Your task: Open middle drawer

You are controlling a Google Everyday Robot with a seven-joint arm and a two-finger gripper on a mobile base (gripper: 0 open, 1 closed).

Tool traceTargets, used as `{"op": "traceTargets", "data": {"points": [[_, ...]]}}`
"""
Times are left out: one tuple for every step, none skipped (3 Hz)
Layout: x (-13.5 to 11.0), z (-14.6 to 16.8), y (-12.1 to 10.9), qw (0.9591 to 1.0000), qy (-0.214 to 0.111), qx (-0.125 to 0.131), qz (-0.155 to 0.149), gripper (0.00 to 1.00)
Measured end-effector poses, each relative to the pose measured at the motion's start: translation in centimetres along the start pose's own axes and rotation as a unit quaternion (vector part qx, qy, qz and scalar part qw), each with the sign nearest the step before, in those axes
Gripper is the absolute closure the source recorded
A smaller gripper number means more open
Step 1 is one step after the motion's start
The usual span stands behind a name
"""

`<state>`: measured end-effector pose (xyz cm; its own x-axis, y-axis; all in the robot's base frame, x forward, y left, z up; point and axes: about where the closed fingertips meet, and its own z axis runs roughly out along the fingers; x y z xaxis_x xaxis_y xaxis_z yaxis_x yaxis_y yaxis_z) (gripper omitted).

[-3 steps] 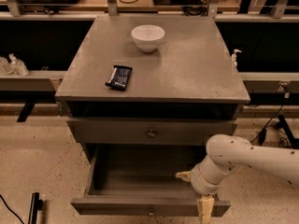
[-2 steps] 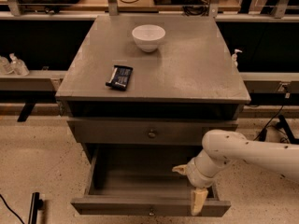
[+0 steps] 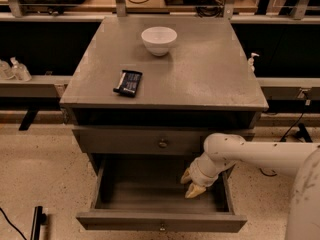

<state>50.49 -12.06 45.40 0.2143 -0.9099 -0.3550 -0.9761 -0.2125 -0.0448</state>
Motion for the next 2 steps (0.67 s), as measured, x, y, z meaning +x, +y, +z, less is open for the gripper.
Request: {"op": "traceTargets", "data": {"points": [[1.1, 3.1, -0.2, 0.9992, -0.003, 0.004, 0.041, 0.71], [1.6, 6.5, 1.9, 0.9963, -0.014, -0.024, 0.081, 0.94]]}}
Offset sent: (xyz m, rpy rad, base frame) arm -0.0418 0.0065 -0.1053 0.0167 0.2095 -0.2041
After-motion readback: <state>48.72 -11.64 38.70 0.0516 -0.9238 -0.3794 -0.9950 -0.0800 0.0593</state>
